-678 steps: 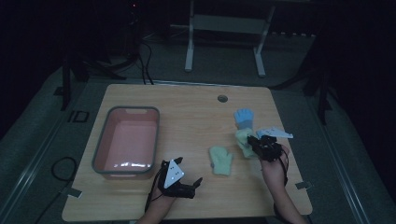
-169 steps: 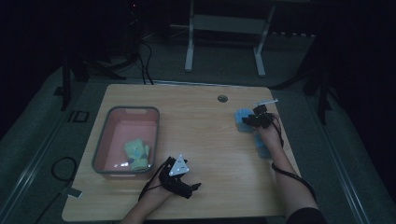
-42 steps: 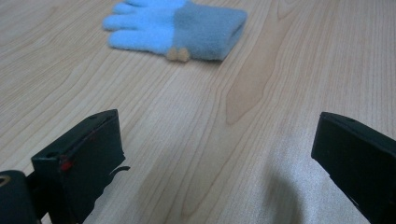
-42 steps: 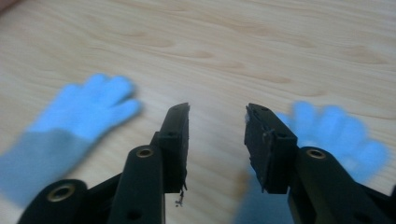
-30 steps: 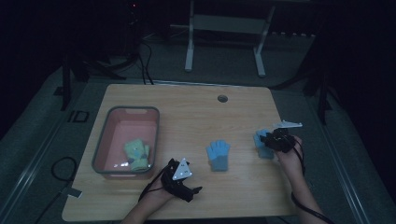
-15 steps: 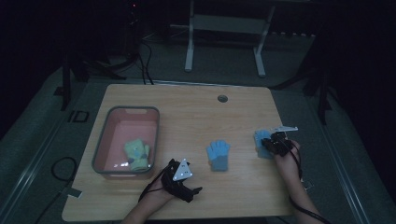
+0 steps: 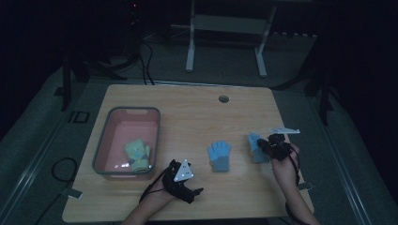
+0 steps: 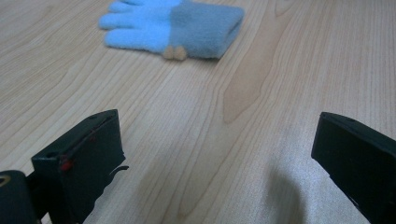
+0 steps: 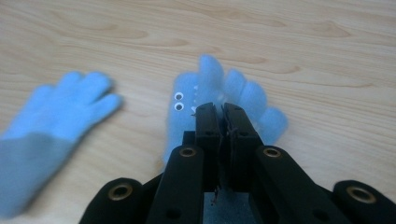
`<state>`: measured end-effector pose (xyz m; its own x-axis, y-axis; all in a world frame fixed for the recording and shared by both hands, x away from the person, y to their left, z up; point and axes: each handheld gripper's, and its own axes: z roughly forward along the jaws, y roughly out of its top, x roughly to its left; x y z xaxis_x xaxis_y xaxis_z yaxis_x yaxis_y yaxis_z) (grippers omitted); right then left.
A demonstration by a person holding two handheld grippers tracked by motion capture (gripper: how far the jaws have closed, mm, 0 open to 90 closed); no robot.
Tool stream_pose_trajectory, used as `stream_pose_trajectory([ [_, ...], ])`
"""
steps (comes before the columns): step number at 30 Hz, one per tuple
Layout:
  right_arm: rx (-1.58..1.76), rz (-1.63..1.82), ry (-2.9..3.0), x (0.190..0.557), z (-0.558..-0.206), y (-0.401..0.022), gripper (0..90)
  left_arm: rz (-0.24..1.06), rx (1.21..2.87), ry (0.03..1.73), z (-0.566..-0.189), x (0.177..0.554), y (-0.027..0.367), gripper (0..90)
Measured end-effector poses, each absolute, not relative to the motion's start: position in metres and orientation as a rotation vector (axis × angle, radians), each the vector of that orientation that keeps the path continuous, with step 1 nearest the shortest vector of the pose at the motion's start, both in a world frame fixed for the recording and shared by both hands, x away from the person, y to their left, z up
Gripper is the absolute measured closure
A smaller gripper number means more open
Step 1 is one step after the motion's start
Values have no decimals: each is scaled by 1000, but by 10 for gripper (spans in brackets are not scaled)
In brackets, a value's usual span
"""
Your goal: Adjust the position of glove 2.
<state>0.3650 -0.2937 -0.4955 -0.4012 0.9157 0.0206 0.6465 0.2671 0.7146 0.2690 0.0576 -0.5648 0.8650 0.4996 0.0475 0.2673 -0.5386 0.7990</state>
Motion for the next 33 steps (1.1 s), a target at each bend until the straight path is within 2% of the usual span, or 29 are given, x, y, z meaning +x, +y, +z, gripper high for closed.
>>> stream_pose_trajectory([
  [9, 1420, 932, 2162, 342, -497, -271, 856, 357, 2150, 564, -564, 270, 59, 26],
  [19, 1431, 816, 2199, 343, -530, -257, 841, 356, 2150, 561, -564, 269, 59, 26],
  [24, 1434, 786, 2228, 346, -541, -258, 787, 359, 2161, 553, -564, 269, 58, 26],
  [33, 1343, 852, 2283, 346, -529, -266, 651, 351, 2162, 548, -564, 269, 58, 26],
])
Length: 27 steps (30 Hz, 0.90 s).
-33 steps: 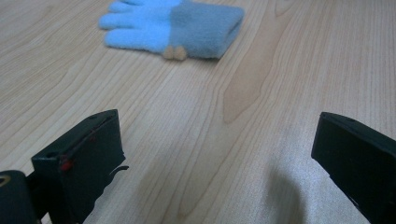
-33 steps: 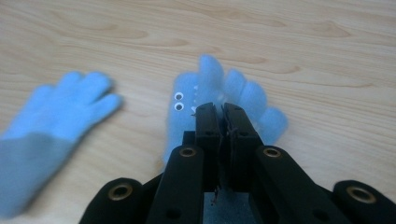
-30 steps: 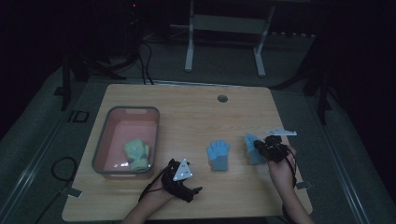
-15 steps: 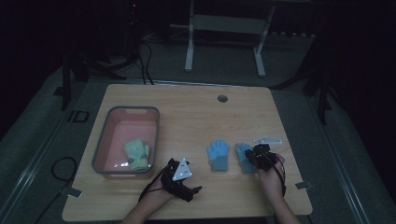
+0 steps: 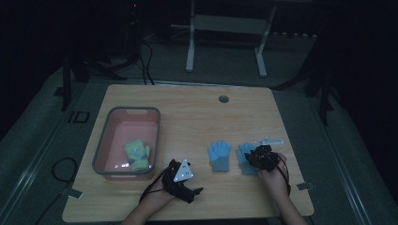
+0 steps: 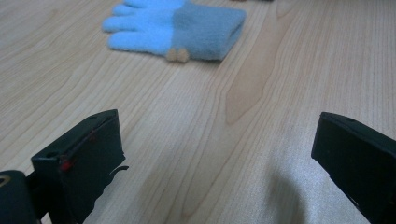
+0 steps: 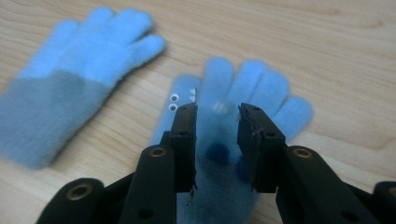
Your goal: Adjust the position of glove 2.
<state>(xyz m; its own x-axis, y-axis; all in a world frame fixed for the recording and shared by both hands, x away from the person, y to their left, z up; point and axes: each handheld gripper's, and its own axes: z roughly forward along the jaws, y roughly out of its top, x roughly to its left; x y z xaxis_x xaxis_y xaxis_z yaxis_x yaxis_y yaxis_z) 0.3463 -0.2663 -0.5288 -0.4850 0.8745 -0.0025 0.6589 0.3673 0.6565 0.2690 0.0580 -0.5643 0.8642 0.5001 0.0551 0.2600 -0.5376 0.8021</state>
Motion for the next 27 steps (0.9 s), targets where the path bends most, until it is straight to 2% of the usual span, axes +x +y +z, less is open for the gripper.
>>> stream_pose_trajectory([
  [7, 1209, 875, 2369, 340, -531, -269, 627, 345, 2158, 552, -563, 268, 59, 26],
  [15, 1199, 856, 2366, 340, -544, -271, 676, 347, 2153, 558, -565, 268, 59, 26],
  [22, 1189, 847, 2329, 337, -547, -268, 813, 352, 2148, 560, -564, 268, 59, 26],
  [27, 1202, 824, 2311, 335, -546, -263, 849, 355, 2157, 553, -564, 268, 58, 26],
])
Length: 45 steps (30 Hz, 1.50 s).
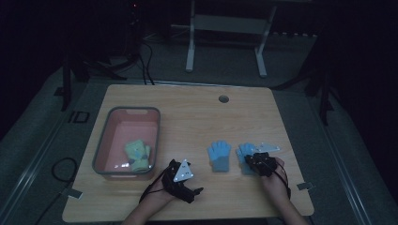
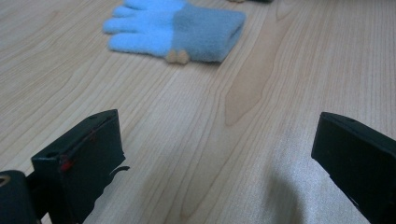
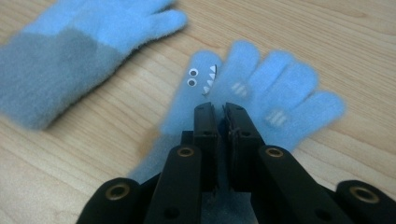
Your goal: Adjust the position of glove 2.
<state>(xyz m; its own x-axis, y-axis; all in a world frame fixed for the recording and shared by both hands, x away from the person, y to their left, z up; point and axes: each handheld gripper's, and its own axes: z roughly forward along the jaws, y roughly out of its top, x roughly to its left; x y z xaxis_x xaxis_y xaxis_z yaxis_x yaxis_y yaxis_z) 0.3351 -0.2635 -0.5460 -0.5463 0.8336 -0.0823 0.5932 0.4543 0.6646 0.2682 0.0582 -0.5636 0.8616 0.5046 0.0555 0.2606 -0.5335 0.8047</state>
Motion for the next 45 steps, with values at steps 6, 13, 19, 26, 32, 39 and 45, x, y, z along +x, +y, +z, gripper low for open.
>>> stream_pose_trajectory([
  [6, 1253, 857, 2272, 335, -530, -268, 860, 352, 2153, 558, -563, 268, 59, 26],
  [13, 1277, 953, 2184, 334, -493, -274, 860, 357, 2161, 554, -564, 268, 58, 26],
  [19, 1214, 1006, 2155, 329, -459, -264, 860, 359, 2161, 553, -564, 268, 58, 26],
  [26, 1143, 1069, 2159, 327, -434, -240, 860, 358, 2161, 552, -564, 268, 58, 26],
  [32, 1104, 1101, 2188, 328, -431, -215, 860, 359, 2160, 550, -564, 267, 58, 26],
  [39, 1094, 1093, 2249, 333, -444, -188, 860, 363, 2160, 549, -564, 267, 58, 26],
  [45, 1120, 1063, 2294, 338, -464, -175, 860, 362, 2161, 547, -563, 267, 58, 26],
])
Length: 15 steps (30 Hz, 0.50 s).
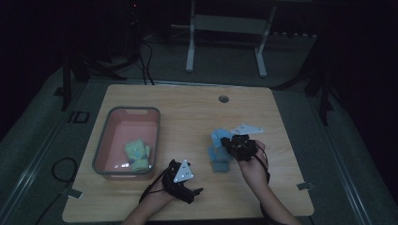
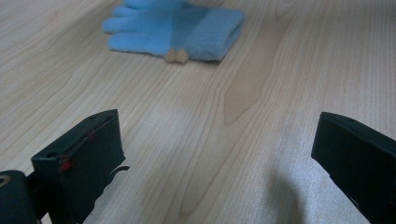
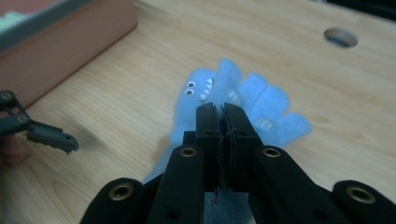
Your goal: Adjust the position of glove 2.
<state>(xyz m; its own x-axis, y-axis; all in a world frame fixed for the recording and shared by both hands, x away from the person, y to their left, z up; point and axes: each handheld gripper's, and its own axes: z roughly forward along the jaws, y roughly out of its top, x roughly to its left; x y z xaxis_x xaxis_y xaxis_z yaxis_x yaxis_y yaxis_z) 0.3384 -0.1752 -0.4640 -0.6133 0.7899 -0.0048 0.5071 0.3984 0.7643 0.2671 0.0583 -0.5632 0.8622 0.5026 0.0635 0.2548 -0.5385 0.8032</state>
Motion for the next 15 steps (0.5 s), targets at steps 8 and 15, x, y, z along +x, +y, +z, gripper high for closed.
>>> stream_pose_trajectory([
  [8, 1179, 1030, 2335, 340, -490, -171, 858, 362, 2157, 547, -563, 267, 58, 26],
  [15, 1191, 973, 2390, 343, -510, -168, 855, 362, 2162, 545, -563, 267, 58, 26],
])
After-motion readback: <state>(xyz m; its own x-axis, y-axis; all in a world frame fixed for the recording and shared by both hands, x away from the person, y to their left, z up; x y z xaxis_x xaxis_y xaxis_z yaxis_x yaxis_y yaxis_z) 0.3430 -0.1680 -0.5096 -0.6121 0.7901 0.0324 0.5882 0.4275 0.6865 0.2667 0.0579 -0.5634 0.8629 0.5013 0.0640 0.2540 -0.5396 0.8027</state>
